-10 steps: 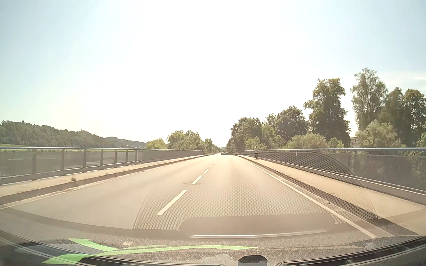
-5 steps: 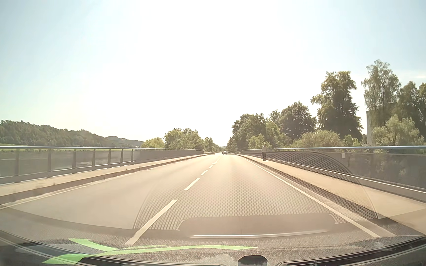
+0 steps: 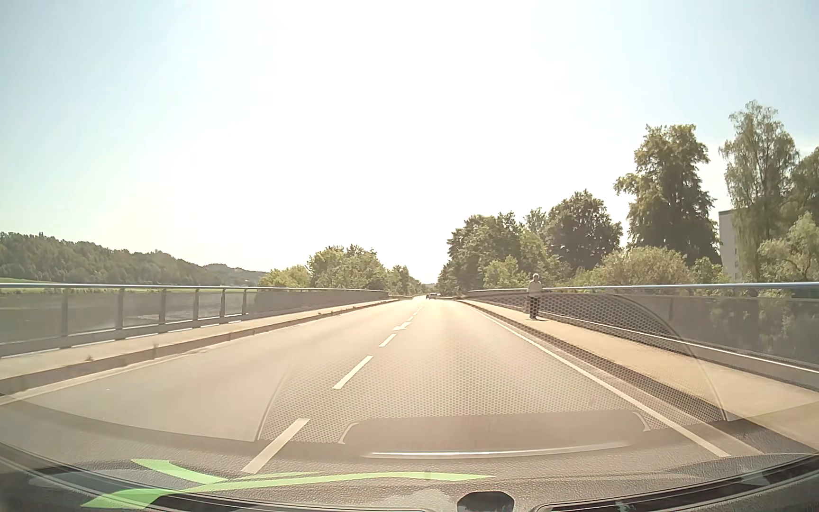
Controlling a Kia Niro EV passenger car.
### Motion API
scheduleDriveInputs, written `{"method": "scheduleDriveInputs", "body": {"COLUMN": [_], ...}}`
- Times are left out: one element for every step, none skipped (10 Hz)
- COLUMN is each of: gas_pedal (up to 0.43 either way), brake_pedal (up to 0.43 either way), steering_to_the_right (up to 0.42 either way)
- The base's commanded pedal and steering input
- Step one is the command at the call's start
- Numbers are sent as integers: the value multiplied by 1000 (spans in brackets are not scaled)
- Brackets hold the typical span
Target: Follow the waypoints while adhering to traffic rules and regulations
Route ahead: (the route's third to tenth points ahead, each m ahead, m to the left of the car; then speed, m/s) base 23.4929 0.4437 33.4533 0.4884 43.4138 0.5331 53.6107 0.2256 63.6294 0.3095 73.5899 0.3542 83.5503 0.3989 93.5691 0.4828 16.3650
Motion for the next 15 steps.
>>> {"method": "scheduleDriveInputs", "body": {"gas_pedal": [157,157,157,157,157,157,157,157,157,157,169,169,177,177,189], "brake_pedal": [0,0,0,0,0,0,0,0,0,0,0,0,0,0,0], "steering_to_the_right": [-2,-2,-2,-2,-1,-1,-1,-1,-1,-1,-1,-1,-1,-1,-1]}}
